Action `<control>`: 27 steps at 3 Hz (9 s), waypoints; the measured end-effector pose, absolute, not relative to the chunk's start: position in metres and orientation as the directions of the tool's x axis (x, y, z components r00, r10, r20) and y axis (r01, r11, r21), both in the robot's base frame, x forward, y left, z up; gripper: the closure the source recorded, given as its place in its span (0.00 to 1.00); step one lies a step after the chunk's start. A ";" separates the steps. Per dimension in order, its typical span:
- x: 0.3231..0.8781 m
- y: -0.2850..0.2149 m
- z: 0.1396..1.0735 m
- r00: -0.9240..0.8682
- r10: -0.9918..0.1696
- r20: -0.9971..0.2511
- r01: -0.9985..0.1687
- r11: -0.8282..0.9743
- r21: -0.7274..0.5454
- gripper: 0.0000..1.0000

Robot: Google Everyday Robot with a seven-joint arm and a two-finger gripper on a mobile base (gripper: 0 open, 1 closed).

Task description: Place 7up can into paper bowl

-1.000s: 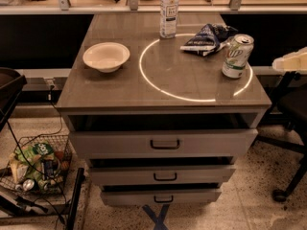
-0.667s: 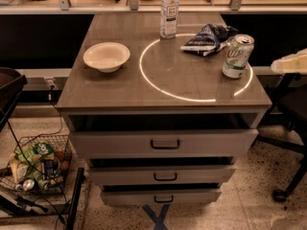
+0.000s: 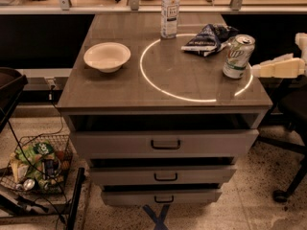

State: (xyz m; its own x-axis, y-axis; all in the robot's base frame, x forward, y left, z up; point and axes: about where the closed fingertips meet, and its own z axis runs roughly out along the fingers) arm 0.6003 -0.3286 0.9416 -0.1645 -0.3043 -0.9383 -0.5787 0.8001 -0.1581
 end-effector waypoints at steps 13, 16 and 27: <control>0.660 -0.166 0.965 -0.104 -0.221 -0.970 -0.786 0.615 -0.056 1.00; 0.682 -0.019 1.007 -0.113 -0.090 -0.989 -0.865 0.500 0.054 1.00; 0.745 0.124 0.915 -0.068 -0.191 -0.979 -0.939 0.343 -0.002 1.00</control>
Offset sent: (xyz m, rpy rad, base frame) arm 0.0402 0.0109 -0.0302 0.0574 -0.0329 0.0334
